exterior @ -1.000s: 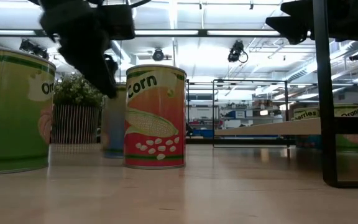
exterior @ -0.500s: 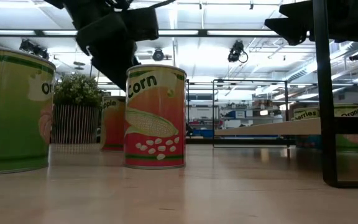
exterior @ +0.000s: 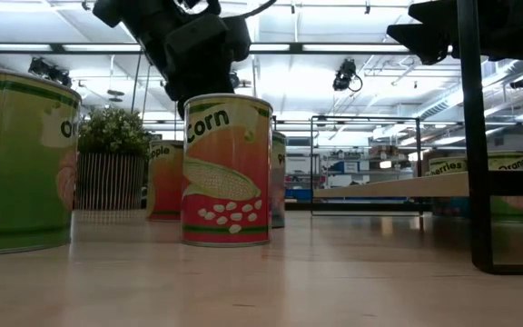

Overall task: Pick and place cans onto a shelf
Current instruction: Put the canned peaches on the shelf

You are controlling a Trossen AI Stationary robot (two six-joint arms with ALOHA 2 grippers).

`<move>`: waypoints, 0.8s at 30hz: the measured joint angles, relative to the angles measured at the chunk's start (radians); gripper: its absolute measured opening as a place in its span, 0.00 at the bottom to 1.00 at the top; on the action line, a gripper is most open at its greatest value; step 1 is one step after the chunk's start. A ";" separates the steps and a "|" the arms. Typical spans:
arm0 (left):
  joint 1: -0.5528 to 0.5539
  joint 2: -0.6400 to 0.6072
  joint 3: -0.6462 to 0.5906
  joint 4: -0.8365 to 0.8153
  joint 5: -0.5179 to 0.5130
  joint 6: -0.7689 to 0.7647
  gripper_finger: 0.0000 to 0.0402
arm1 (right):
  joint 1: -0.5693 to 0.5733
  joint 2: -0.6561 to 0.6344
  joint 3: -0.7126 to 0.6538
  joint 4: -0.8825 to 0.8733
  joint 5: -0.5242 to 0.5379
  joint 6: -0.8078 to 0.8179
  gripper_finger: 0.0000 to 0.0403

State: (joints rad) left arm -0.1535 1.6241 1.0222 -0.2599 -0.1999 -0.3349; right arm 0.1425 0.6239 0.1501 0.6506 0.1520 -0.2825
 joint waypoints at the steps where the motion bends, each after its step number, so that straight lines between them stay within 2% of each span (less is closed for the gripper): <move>1: 0.003 0.000 0.000 0.007 0.002 0.000 0.79 | 0.000 0.000 0.000 0.000 0.000 0.001 0.84; 4: 0.011 0.000 0.000 0.009 0.018 -0.014 0.79 | 0.000 0.000 0.000 0.000 0.000 0.002 0.84; 10: 0.009 0.000 0.000 0.006 0.021 0.057 0.79 | 0.000 0.000 0.000 -0.002 0.000 0.002 0.84; 20: 0.010 -0.001 0.000 -0.006 0.022 0.044 0.79 | 0.000 0.000 0.000 -0.002 0.000 0.011 0.84; 24: 0.019 -0.001 0.000 -0.011 0.022 -0.007 0.79 | 0.000 0.000 0.000 0.000 0.000 0.022 0.84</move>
State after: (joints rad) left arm -0.1340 1.6234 1.0222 -0.2704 -0.1776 -0.3414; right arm 0.1426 0.6239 0.1500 0.6506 0.1518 -0.2608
